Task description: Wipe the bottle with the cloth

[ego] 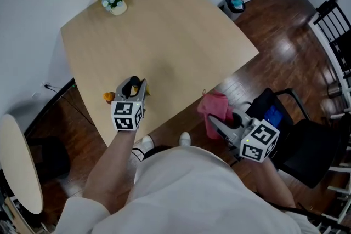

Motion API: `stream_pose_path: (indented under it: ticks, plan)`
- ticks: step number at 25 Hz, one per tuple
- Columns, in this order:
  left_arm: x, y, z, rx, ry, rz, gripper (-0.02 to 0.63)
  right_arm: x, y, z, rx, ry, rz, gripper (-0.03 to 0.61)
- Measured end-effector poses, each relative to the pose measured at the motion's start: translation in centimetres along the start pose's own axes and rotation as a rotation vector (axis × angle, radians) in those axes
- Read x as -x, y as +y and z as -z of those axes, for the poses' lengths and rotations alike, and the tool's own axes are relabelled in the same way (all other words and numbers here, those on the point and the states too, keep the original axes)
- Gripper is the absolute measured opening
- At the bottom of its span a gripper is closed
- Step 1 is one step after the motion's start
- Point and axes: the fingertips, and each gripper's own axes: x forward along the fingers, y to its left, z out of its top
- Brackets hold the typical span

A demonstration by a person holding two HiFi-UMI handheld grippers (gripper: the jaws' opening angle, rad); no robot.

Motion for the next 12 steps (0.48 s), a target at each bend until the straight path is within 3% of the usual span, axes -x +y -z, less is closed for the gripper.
stream_pose_path:
  ticks: [10,12]
  plan:
    - [-1.1,-1.0,1.6,-0.03,-0.007,-0.078,0.163,3.0,-0.8,0.9,0.043,0.033,-0.025,0.075]
    - [-1.0,-1.3,1.7,-0.038,0.006,-0.077,0.21,3.2,-0.7,1.2,0.062,0.038,-0.036,0.075]
